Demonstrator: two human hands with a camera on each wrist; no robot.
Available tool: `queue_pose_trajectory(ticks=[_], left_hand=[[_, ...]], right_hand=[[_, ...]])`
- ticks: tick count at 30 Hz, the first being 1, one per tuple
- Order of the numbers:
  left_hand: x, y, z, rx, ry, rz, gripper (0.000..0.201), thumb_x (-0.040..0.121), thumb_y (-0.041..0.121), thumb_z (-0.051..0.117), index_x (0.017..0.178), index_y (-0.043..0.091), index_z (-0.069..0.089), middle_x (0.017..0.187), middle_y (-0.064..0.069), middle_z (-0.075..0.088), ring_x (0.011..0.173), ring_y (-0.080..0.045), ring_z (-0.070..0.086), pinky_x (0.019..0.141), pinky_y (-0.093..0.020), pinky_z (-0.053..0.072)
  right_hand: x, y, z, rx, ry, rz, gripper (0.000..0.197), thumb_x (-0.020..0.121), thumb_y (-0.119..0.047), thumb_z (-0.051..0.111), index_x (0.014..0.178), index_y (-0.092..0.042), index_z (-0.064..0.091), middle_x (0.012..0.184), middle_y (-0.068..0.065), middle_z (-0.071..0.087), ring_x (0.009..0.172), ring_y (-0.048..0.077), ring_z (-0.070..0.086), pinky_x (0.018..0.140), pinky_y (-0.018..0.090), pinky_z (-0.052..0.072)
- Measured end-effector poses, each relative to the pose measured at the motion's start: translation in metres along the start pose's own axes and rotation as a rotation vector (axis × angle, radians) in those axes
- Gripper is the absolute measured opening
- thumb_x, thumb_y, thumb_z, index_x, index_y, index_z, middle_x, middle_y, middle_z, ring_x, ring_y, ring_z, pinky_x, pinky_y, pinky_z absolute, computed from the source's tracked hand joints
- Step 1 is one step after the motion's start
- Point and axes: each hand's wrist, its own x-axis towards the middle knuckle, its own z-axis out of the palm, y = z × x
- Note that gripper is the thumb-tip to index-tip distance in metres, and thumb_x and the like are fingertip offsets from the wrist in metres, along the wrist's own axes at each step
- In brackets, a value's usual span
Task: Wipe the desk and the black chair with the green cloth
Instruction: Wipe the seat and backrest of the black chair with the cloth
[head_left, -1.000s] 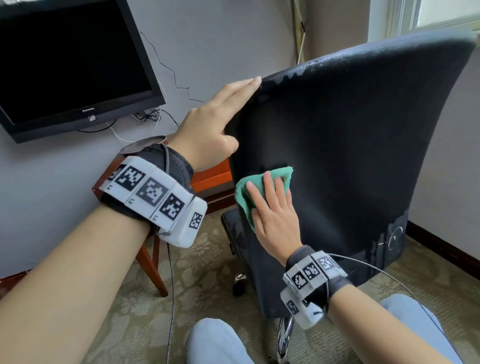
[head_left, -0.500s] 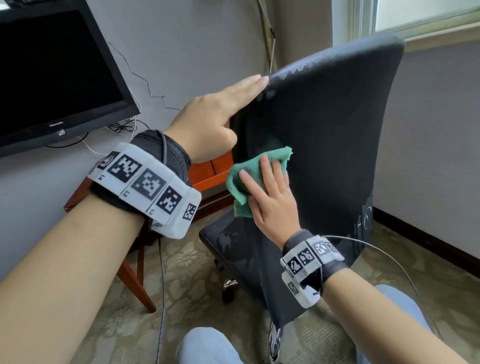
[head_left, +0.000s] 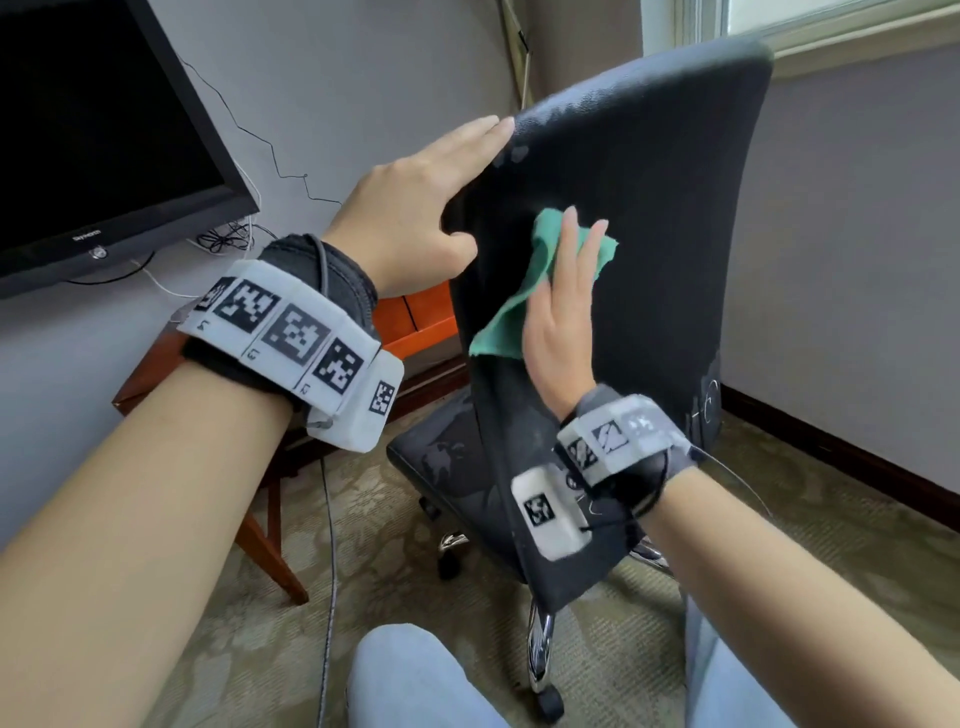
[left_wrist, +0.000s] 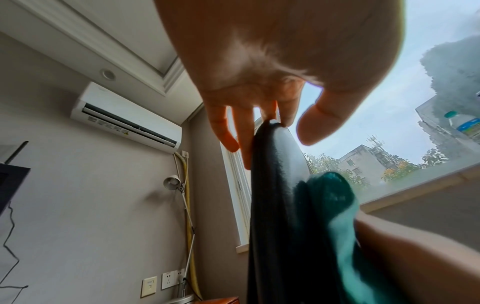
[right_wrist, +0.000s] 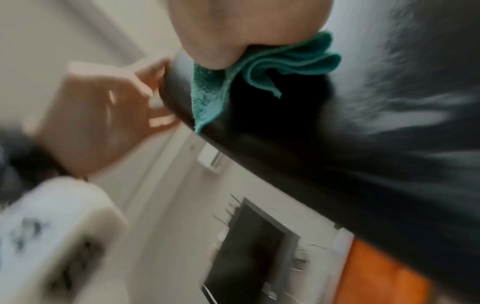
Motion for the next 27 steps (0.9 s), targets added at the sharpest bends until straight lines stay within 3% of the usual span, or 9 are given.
queue_pose_trajectory(ticks=[4, 9, 15, 16, 18, 20, 22, 24, 27], left_hand=[[0.000, 0.001, 0.003, -0.015, 0.017, -0.019, 0.087, 0.065, 0.023, 0.038, 0.149, 0.037, 0.019, 0.155, 0.019, 0.020, 0.139, -0.009, 0.030, 0.109, -0.029, 0.029], [0.000, 0.000, 0.003, -0.016, 0.016, -0.005, 0.086, 0.066, 0.023, 0.038, 0.149, 0.035, 0.019, 0.155, 0.017, 0.019, 0.140, -0.011, 0.028, 0.110, -0.035, 0.033], [-0.002, 0.003, 0.003, -0.025, 0.025, -0.003, 0.085, 0.067, 0.022, 0.039, 0.150, 0.031, 0.021, 0.155, 0.014, 0.020, 0.141, -0.013, 0.026, 0.114, -0.035, 0.026], [-0.002, 0.004, 0.004, -0.024, 0.030, -0.007, 0.085, 0.068, 0.021, 0.040, 0.150, 0.030, 0.020, 0.156, 0.014, 0.020, 0.140, -0.014, 0.027, 0.114, -0.035, 0.027], [-0.003, 0.006, 0.007, -0.011, 0.040, -0.019, 0.082, 0.072, 0.019, 0.043, 0.150, 0.030, 0.020, 0.156, 0.014, 0.020, 0.139, -0.015, 0.031, 0.111, -0.035, 0.029], [-0.004, 0.008, 0.010, 0.019, 0.048, -0.032, 0.080, 0.076, 0.016, 0.047, 0.150, 0.031, 0.019, 0.156, 0.016, 0.018, 0.134, -0.016, 0.038, 0.104, -0.032, 0.032], [-0.004, 0.009, 0.013, 0.036, 0.057, -0.043, 0.080, 0.079, 0.013, 0.050, 0.150, 0.032, 0.018, 0.156, 0.017, 0.018, 0.125, -0.017, 0.046, 0.097, -0.030, 0.035], [-0.003, 0.009, 0.013, 0.044, 0.063, -0.050, 0.080, 0.080, 0.012, 0.051, 0.151, 0.032, 0.018, 0.156, 0.017, 0.018, 0.119, -0.018, 0.050, 0.095, -0.030, 0.035], [-0.003, 0.009, 0.012, 0.036, 0.060, -0.045, 0.079, 0.081, 0.015, 0.050, 0.151, 0.031, 0.018, 0.156, 0.016, 0.018, 0.127, -0.018, 0.044, 0.101, -0.033, 0.033]], right_hand=[[0.021, -0.027, 0.006, 0.211, 0.136, 0.219, 0.050, 0.102, -0.015, 0.023, 0.150, -0.025, 0.015, 0.159, 0.003, -0.009, 0.144, 0.010, -0.014, 0.116, 0.027, -0.003], [-0.011, -0.014, 0.028, 0.156, 0.224, 0.271, 0.059, 0.099, -0.011, 0.034, 0.150, -0.031, 0.014, 0.160, -0.001, -0.004, 0.144, 0.007, -0.011, 0.109, 0.023, -0.009], [-0.069, 0.031, 0.036, 0.082, 0.206, 0.410, 0.069, 0.093, 0.002, 0.026, 0.137, -0.047, 0.005, 0.159, -0.004, -0.003, 0.145, 0.009, -0.009, 0.112, 0.022, -0.008], [-0.078, 0.041, 0.036, 0.069, 0.213, 0.461, 0.071, 0.091, 0.003, 0.024, 0.140, -0.044, 0.004, 0.159, -0.004, 0.001, 0.145, 0.010, -0.006, 0.114, 0.025, -0.005], [-0.095, 0.059, 0.035, 0.090, 0.279, 0.570, 0.064, 0.088, -0.004, 0.022, 0.147, -0.028, 0.018, 0.151, 0.000, 0.020, 0.141, 0.014, 0.012, 0.117, 0.031, 0.006], [-0.102, 0.072, 0.034, 0.123, 0.386, 0.755, 0.054, 0.090, -0.014, 0.020, 0.143, -0.013, 0.027, 0.139, 0.004, 0.030, 0.131, 0.018, 0.025, 0.116, 0.037, 0.015], [-0.100, 0.073, 0.032, 0.153, 0.434, 0.971, 0.053, 0.095, -0.004, 0.021, 0.147, -0.013, 0.025, 0.152, 0.014, 0.021, 0.140, 0.025, 0.020, 0.116, 0.039, 0.013], [-0.092, 0.068, 0.029, 0.191, 0.461, 1.106, 0.058, 0.095, 0.000, 0.023, 0.149, -0.021, 0.023, 0.155, 0.013, 0.016, 0.142, 0.029, 0.018, 0.113, 0.040, 0.016], [-0.078, 0.054, 0.029, 0.192, 0.454, 1.212, 0.057, 0.096, -0.006, 0.027, 0.150, -0.022, 0.018, 0.154, 0.014, 0.020, 0.137, 0.033, 0.028, 0.114, 0.041, 0.021]])
